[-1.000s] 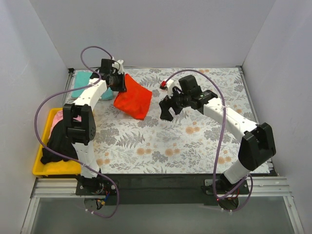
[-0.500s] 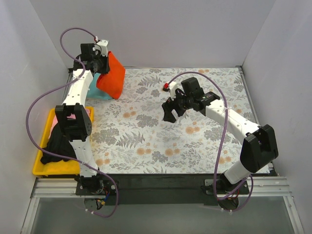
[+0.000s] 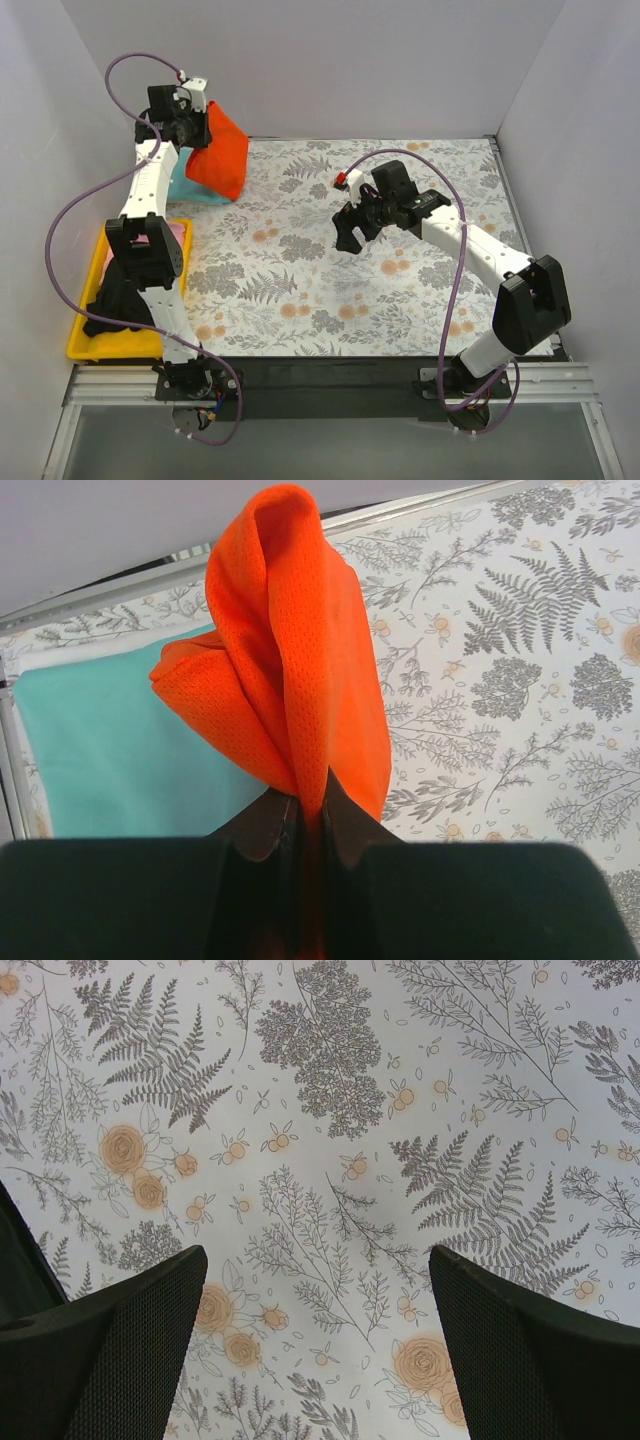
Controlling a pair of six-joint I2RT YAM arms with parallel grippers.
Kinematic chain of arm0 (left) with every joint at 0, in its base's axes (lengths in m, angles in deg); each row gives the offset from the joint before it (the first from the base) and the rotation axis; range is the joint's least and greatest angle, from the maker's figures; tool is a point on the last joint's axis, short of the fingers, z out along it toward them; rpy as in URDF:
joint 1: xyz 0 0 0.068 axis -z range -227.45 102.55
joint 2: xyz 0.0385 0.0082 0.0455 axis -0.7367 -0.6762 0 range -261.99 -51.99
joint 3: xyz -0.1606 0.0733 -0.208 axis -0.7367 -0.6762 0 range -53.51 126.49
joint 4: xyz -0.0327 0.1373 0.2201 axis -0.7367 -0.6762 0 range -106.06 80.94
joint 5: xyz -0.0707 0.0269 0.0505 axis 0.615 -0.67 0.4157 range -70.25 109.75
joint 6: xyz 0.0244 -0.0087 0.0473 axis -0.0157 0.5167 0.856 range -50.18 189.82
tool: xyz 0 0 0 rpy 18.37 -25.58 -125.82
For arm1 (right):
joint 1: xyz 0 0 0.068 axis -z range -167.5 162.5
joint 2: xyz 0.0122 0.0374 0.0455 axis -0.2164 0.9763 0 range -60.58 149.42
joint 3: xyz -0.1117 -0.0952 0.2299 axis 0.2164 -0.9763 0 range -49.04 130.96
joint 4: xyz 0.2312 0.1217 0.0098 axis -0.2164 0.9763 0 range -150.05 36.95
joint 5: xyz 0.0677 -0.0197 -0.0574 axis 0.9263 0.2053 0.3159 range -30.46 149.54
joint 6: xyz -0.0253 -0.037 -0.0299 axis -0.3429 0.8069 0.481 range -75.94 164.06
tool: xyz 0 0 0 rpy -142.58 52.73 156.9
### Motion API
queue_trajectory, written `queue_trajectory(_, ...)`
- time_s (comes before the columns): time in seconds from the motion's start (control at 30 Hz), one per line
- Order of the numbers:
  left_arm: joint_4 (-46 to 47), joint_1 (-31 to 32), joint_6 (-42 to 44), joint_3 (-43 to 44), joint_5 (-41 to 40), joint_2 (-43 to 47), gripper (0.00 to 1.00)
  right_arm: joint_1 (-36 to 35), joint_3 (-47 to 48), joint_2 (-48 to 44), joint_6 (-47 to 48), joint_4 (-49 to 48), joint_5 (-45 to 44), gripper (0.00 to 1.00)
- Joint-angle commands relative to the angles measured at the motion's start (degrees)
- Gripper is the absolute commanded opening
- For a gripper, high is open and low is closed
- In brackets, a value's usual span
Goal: Fold and stack the t-shirts
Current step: Neatly place the folded tshirt to the corner
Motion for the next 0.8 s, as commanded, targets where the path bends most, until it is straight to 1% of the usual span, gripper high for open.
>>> queue_trajectory(0.0, -0.18, -1.78, 1.02, 2.04, 1.24, -1.13, 0.0, 0.34, 0.02, -0.55, 0.76, -0.18, -0.38, 0.98)
queue_trajectory(0.23, 1.84, -4.42, 2.78, 2.47, 1.76, -5.35, 0.0, 0.34, 0.55, 0.94, 0.49, 0.08, 0.15, 0.98)
queue_trajectory(0.47, 2.19, -7.67, 4.88, 5.99, 4.31, -9.48, 0.0, 0.34, 1.69, 2.61, 0.49, 0.7, 0.41, 0.98)
queue_trajectory(0.63, 1.49, -9.34, 5.33, 9.67, 6.42, -10.8, 0.0, 0.34, 3.01, 4.46, 0.76, 1.66, -0.29, 0.98)
queue_trajectory(0.77, 1.93, -10.83, 6.03, 9.77, 7.74, -10.36, 0.0, 0.34, 3.53, 5.42, 0.85, 2.1, -0.46, 0.98)
